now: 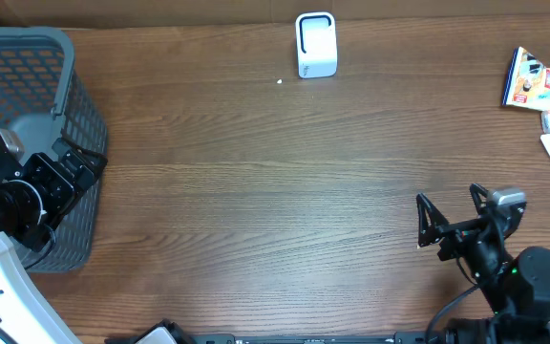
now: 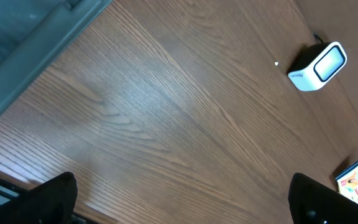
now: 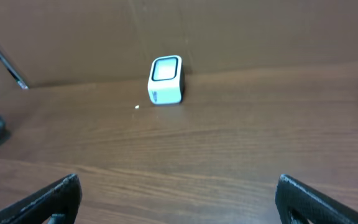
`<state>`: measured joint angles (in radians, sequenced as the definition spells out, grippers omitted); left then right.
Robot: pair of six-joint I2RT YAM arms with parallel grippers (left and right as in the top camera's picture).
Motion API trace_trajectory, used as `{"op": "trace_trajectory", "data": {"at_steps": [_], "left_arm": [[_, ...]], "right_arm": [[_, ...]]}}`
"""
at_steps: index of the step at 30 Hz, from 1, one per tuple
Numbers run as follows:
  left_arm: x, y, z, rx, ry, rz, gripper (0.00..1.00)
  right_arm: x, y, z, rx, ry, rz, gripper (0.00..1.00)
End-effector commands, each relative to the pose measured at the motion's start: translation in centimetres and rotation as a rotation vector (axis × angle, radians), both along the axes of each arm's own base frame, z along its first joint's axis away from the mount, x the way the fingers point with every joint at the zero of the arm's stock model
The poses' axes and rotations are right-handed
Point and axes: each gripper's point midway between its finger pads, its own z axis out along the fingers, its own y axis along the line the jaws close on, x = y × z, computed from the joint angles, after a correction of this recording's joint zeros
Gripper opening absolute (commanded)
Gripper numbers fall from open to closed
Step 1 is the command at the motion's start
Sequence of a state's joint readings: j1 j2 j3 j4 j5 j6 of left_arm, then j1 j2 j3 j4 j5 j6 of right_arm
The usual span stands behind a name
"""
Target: Scan the item barcode
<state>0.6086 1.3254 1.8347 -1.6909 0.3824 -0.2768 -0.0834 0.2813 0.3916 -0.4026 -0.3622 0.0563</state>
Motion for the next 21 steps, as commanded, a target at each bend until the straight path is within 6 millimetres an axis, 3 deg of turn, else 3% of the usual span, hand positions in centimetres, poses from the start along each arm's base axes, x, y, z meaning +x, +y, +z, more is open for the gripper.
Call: {"op": "trace_trajectory", "data": {"at_steps": [1, 12, 21], "left_arm": [[0.1, -0.2, 0.0, 0.009, -0.003, -0.027, 1.00], [0.1, -0.2, 0.0, 0.009, -0.003, -0.027, 1.00], [0.1, -0.2, 0.0, 0.009, -0.003, -0.027, 1.00]], "right_arm": [[0.4, 0.6, -1.3, -0.010, -0.064, 0.028, 1.00], [-0.3, 0.6, -2.1, -0.024, -0.231, 0.001, 1.00], [0.3, 0.1, -3.5, -0.030, -0.222, -0.036, 1.00]]}}
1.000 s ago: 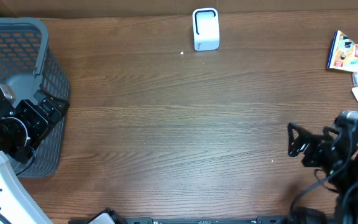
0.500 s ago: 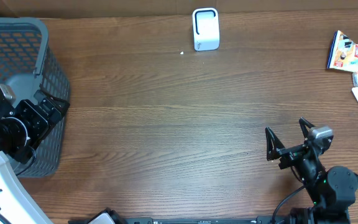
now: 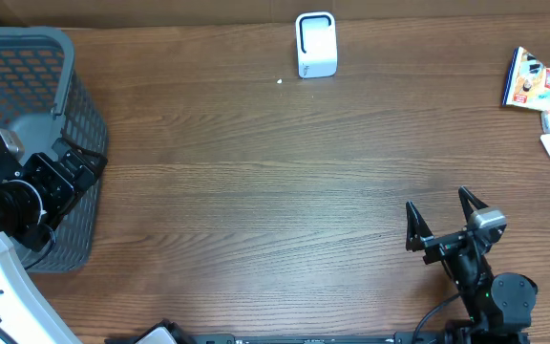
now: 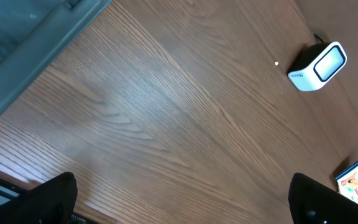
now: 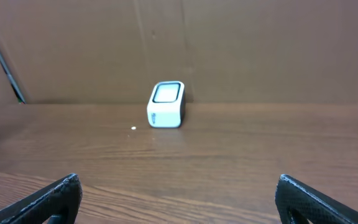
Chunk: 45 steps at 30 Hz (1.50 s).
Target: Scan the item barcode
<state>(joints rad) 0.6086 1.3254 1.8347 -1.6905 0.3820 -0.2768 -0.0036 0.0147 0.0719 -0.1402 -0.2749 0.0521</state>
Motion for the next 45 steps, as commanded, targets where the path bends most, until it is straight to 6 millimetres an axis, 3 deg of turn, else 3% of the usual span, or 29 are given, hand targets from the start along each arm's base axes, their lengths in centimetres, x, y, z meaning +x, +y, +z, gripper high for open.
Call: {"op": "trace_trajectory", "data": {"at_steps": [1, 13, 15, 26, 45], "left_arm": [[0.1, -0.2, 0.0, 0.009, -0.003, -0.027, 1.00], [0.1, -0.2, 0.0, 0.009, -0.003, -0.027, 1.00], [0.1, -0.2, 0.0, 0.009, -0.003, -0.027, 1.00], [0.1, -0.2, 0.0, 0.009, -0.003, -0.027, 1.00], [0.1, -0.2, 0.0, 0.009, -0.003, -0.027, 1.00]], "right_arm": [[0.2, -0.5, -0.2, -0.002, -0.015, -0.039, 1.00], [0.7, -1.2, -0.4, -0.001, -0.051, -0.090, 1.00], [0.8, -1.5, -1.2, -0.003, -0.016, -0.107, 1.00], [1.0, -3.7, -1.5, -0.008, -0.004, -0.233, 1.00], [1.1, -3.9, -1.6, -0.003, -0.001, -0.243, 1.00]]}}
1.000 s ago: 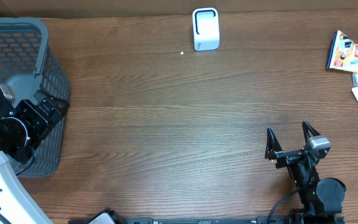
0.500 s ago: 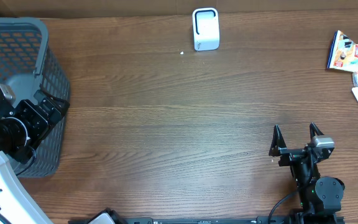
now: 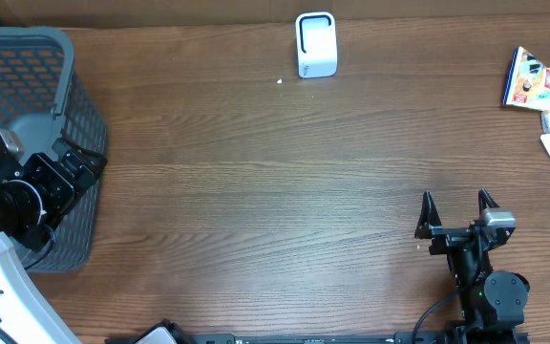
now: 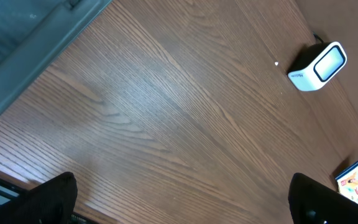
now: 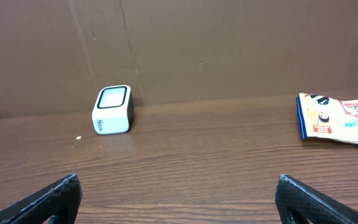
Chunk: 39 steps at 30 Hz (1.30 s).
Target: Scan the item barcode
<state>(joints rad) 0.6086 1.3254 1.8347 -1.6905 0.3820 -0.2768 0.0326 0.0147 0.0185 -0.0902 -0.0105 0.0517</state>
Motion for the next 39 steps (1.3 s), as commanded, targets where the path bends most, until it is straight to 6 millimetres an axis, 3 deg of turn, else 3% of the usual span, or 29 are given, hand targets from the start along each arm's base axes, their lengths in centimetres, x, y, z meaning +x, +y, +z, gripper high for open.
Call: {"op": "trace_trajectory", "data": {"at_steps": [1, 39], "left_arm": [[0.06, -0.20, -0.04, 0.009, -0.003, -0.027, 1.00], [0.06, -0.20, -0.04, 0.009, -0.003, -0.027, 1.00]], "right_arm": [[0.01, -0.31, -0.16, 0.009, -0.004, -0.015, 1.00], [0.00, -0.11, -0.10, -0.056, -0.011, -0.003, 1.00]]}}
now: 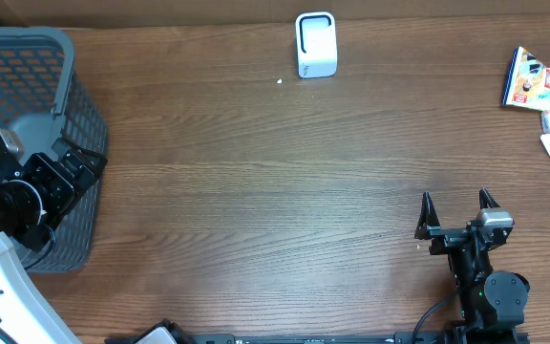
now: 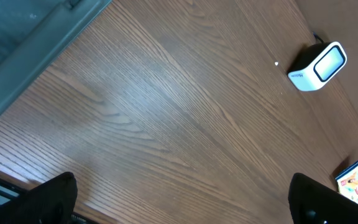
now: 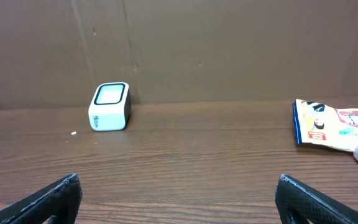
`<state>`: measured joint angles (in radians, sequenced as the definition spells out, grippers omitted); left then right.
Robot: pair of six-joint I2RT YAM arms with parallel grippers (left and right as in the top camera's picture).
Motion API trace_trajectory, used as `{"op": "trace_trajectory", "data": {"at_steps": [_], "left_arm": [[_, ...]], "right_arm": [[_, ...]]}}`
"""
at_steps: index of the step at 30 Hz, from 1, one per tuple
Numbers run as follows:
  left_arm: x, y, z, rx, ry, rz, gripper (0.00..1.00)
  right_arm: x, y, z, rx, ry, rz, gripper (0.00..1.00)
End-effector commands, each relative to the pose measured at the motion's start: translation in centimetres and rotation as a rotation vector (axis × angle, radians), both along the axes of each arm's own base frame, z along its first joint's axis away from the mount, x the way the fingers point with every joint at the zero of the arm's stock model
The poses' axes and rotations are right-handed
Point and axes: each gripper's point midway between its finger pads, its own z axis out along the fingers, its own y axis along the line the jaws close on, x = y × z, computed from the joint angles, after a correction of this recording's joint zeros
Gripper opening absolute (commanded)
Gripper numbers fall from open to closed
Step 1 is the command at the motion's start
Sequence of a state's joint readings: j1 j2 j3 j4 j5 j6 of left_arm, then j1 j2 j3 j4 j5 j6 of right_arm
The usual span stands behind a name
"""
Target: Scan the item barcode
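Note:
A white barcode scanner (image 1: 315, 44) stands at the table's far edge, also seen as the scanner (image 3: 110, 107) and the scanner (image 2: 317, 66). Snack packets (image 1: 545, 84) lie at the far right, the colourful packet (image 3: 337, 123) showing in the right wrist view. My right gripper (image 1: 457, 204) is open near the front right, facing the back wall, with nothing between its fingers (image 3: 55, 199). My left gripper (image 2: 182, 202) is open by the basket at the left, empty.
A grey mesh basket (image 1: 27, 105) fills the left side under the left arm. A brown cardboard wall (image 3: 229, 43) runs behind the table. A small white speck (image 1: 280, 81) lies left of the scanner.
The right wrist view has tilted slightly, with the scanner and packet a little lower and further left in it. The left arm is unchanged.
The right gripper stood open at the front right, angled toward the scanner. Then it sat lower and nearer the front edge. Later it had turned right, bringing the snack packet into its view, and stays so. The left arm never moved.

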<state>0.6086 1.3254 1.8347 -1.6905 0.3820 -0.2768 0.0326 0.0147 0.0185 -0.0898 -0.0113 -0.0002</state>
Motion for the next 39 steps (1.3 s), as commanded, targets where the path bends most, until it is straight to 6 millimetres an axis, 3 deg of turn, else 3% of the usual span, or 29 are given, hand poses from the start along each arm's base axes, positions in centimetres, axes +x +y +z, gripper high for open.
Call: {"op": "trace_trajectory", "data": {"at_steps": [1, 30, 34, 39], "left_arm": [[0.1, -0.2, 0.0, 0.009, -0.003, -0.027, 1.00], [0.3, -0.4, 0.1, -0.009, -0.014, -0.021, 1.00], [2.6, -1.7, 1.7, 0.013, -0.156, -0.170, 1.00], [6.2, -5.5, 7.0, 0.180, -0.477, -0.457, 1.00]], "right_arm": [[0.0, -0.1, -0.1, -0.004, -0.008, -0.005, 1.00], [0.0, -0.1, -0.1, -0.004, -0.008, -0.005, 1.00], [0.0, -0.1, -0.1, -0.004, -0.008, -0.005, 1.00], [0.0, -0.1, -0.1, -0.004, -0.008, -0.005, 1.00]]}}
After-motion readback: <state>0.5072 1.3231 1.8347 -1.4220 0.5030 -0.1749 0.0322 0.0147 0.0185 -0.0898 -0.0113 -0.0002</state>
